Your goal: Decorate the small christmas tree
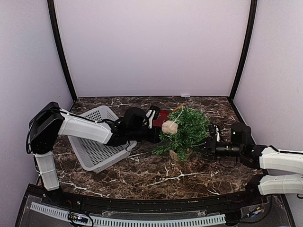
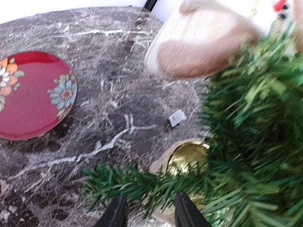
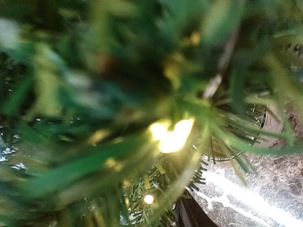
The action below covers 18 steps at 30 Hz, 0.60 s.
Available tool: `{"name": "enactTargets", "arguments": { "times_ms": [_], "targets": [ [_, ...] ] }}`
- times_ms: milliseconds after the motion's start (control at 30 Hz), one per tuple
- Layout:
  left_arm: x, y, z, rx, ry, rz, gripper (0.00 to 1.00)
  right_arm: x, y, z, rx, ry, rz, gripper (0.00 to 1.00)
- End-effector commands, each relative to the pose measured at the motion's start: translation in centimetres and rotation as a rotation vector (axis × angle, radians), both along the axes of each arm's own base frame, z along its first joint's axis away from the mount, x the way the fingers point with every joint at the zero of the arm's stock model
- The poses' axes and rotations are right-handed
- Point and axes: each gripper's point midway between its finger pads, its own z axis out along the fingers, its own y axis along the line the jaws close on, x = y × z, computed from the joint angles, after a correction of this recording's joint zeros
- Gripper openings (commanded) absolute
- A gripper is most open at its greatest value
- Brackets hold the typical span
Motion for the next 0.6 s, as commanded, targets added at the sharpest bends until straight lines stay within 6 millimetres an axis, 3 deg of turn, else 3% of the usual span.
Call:
{"name": "enactTargets", "arguments": {
  "times_ms": [0, 200, 467, 567],
  "targets": [
    [-0.6, 1.6, 0.8, 0.036, 0.009, 0.003, 0.39, 0.6, -0.9, 1.5, -0.021, -0.062, -0.066, 0.42],
    [-2.0, 4.4, 2.6, 0.064, 0.024, 0.044, 0.45, 0.6, -3.3, 2.4, -0.059, -0.081, -0.156, 0.52],
    [-3.2, 9.0, 3.0, 0.147, 0.091, 0.138, 0.54, 1.2, -7.1, 2.4, -0.143, -0.044, -0.313, 0.73],
    [-3.1, 11.2, 2.9, 0.176, 0.134, 0.185, 0.55, 1.9, -7.7, 3.4, -0.154, -0.072, -0.347, 0.78]
  ]
}}
